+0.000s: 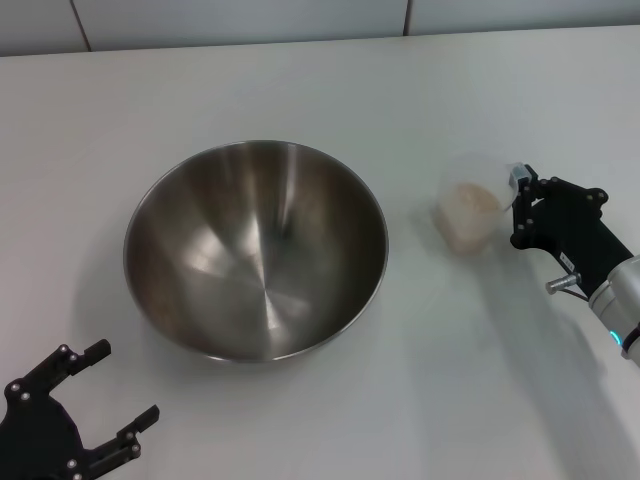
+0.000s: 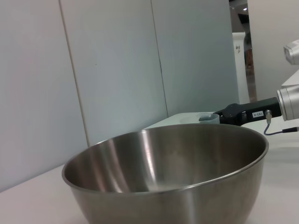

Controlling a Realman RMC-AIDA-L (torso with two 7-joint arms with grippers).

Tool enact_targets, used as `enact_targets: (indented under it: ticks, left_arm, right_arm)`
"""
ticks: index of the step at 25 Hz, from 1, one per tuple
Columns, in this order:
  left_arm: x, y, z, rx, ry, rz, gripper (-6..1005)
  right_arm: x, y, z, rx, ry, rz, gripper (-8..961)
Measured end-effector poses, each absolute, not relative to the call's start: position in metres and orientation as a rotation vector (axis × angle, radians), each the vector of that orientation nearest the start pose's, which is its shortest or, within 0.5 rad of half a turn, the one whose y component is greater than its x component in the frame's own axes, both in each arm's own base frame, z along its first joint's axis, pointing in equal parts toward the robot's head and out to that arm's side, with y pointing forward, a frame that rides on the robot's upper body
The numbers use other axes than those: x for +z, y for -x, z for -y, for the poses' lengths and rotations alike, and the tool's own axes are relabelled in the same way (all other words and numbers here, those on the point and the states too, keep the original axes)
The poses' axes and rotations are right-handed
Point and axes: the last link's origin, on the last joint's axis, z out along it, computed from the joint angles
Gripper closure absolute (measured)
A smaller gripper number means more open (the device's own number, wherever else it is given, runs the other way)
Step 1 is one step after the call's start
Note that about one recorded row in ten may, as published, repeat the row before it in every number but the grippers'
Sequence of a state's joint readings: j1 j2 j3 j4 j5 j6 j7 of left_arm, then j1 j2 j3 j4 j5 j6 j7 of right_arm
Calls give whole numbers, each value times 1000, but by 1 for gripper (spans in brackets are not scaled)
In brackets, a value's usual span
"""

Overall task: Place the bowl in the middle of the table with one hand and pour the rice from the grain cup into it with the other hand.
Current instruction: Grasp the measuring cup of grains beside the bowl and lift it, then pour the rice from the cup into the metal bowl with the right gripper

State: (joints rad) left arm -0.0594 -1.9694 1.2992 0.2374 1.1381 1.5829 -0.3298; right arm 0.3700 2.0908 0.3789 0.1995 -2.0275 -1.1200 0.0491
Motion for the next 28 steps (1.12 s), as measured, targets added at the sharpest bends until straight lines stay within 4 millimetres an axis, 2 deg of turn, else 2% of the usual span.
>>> enact_targets:
  ticks: [3,8,13,17,18,22,23,28]
  left_arm:
    - [-21,362,-162,-700,2398,189,167]
    - [-22,361,-163,-703,2399,184,167]
    - [-21,361,-164,-705,2400,188,167]
    - [-20,362,-164,-709,2402,207,167]
    - [-20,362,-164,-710,2402,209,167]
    - [-19,363,-164,-708,2403,209,167]
    - [-19,363,-164,-708,2403,208,167]
    - [-19,362,-166,-712,2405,213,167]
  right_arm:
    - [-64,-332,-289,568,1830,-533,940]
    - [-59,-326,-287,629,1803,-493,940]
    - [-50,-309,-285,750,1766,-410,940]
    - [-44,-290,-286,858,1760,-304,940]
    - [-44,-277,-285,900,1772,-221,940]
    - [-48,-261,-285,929,1787,-127,940]
    - [-57,-243,-285,935,1811,-16,940]
    - [-78,-215,-283,882,1864,174,940]
